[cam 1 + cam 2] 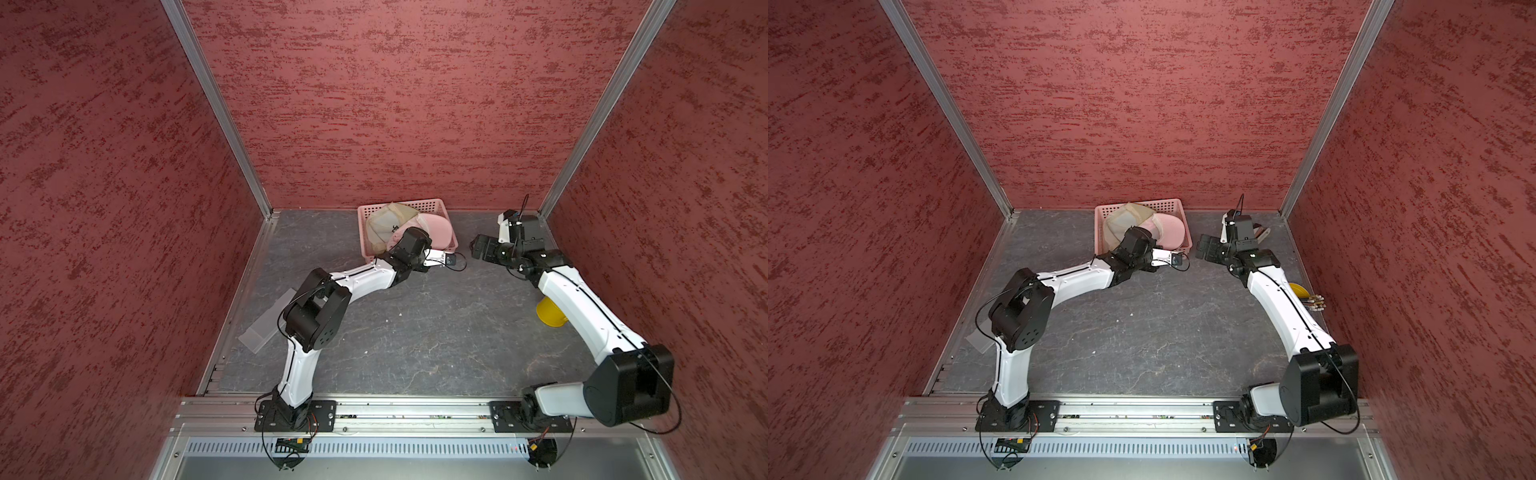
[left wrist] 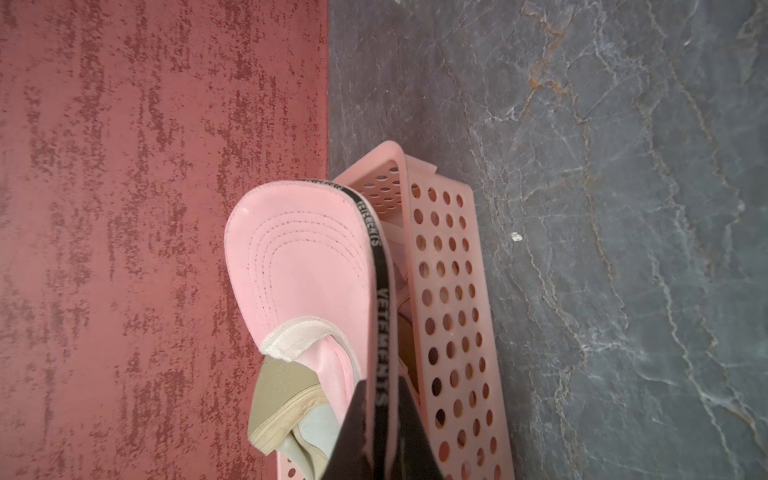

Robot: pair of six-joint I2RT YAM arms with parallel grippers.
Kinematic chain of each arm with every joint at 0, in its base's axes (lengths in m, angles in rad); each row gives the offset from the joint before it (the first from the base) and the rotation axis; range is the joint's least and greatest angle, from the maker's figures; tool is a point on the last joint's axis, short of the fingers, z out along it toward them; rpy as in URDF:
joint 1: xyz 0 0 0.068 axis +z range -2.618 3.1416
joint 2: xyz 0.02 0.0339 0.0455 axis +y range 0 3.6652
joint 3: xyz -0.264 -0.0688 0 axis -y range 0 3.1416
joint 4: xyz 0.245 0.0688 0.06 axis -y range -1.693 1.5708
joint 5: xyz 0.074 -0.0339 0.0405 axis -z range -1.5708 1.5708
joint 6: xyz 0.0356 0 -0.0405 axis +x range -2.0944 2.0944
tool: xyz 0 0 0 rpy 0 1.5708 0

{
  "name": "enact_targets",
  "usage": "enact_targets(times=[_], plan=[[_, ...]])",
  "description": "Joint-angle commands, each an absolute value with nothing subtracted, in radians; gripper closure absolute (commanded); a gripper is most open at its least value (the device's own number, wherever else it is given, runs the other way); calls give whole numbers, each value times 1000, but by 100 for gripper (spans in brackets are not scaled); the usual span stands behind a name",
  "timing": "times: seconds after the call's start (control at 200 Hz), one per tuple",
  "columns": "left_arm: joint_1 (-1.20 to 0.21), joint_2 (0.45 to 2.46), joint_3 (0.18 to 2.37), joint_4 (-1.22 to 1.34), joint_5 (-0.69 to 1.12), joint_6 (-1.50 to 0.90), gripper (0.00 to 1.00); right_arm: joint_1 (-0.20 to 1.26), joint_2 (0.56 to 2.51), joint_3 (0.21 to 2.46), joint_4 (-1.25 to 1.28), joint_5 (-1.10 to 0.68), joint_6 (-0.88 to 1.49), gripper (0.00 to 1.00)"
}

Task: Turn the baseball cap inside out
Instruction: Pick up the baseball cap from the basket, then turn over the baseball cap.

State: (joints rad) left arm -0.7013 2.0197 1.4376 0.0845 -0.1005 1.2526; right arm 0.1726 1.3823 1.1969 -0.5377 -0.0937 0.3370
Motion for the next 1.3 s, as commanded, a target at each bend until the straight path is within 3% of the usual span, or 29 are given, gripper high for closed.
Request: enact_targets(times=[0.0,0.185,0.416,0.551,0.862,1.077,1.132,1.227,1.297], plan=[[-694,1939,1422,294,-151,1253,100,166,1386,1194,-527,-86,309,1],[-665,1809,1427,261,-144,1128,100,166,1382,1213,-531,-96,296,1],[-630,1558,1326,224,-71,736,100,171,1390,1204,-446,-202,359,2],[-590,1408,1219,237,43,463,100,255,1417,1205,-340,-272,390,5],[-556,1246,892,468,27,121,100,437,1424,1111,-1,-366,582,9],[-528,1159,731,616,64,34,100,450,1513,1057,110,-397,705,13],[-526,1142,719,609,67,34,100,454,1549,1059,136,-425,735,16],[-525,1115,697,617,60,34,100,475,1604,1066,190,-466,766,34],[-526,1102,693,598,55,37,100,502,1626,1075,198,-469,762,39]])
